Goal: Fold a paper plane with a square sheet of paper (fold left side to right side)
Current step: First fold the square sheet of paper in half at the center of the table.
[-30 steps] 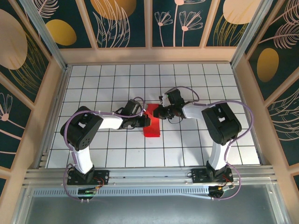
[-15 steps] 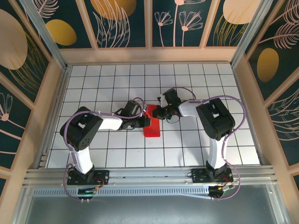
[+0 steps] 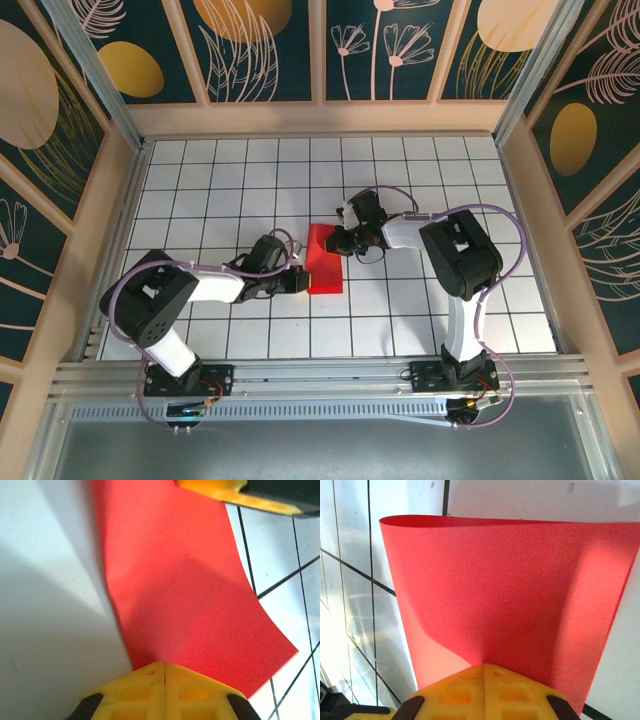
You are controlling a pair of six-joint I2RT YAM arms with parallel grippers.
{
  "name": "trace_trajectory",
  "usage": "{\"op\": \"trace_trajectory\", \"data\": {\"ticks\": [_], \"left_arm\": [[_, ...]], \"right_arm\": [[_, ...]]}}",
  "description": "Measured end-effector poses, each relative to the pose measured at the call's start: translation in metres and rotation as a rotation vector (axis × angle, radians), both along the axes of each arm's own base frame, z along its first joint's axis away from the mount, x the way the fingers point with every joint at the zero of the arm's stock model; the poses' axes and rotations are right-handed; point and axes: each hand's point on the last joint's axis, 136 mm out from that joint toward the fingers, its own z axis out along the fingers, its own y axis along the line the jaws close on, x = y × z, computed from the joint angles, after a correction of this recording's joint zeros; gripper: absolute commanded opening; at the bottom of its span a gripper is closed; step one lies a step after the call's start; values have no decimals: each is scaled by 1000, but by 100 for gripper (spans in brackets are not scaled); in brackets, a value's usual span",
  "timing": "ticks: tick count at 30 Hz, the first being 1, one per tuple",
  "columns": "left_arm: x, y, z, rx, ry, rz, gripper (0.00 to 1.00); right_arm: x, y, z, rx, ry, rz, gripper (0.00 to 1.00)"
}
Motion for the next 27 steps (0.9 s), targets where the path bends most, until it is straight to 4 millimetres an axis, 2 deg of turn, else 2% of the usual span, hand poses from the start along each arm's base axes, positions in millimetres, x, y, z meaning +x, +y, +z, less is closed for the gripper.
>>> {"op": "trace_trajectory", "data": {"ticks": [7, 13, 16, 19, 25, 27], "left_arm": [[-10, 14, 8, 48, 35, 31, 7], [22, 1, 50, -6, -42, 47, 6], [33, -12, 59, -32, -59, 21, 6], [34, -18, 43, -25, -26, -1, 6], [21, -19, 4, 29, 65, -29, 5], [19, -21, 0, 28, 72, -37, 5]], "right_arm": [[0, 0, 0, -4, -7, 12, 0], [0, 0, 0, -7, -11, 19, 0], [0, 0, 0, -8, -10, 19, 0], [0, 0, 0, -10, -8, 19, 0], [1, 1, 0, -16, -4, 23, 0], [1, 1, 0, -16, -4, 25, 0]]}}
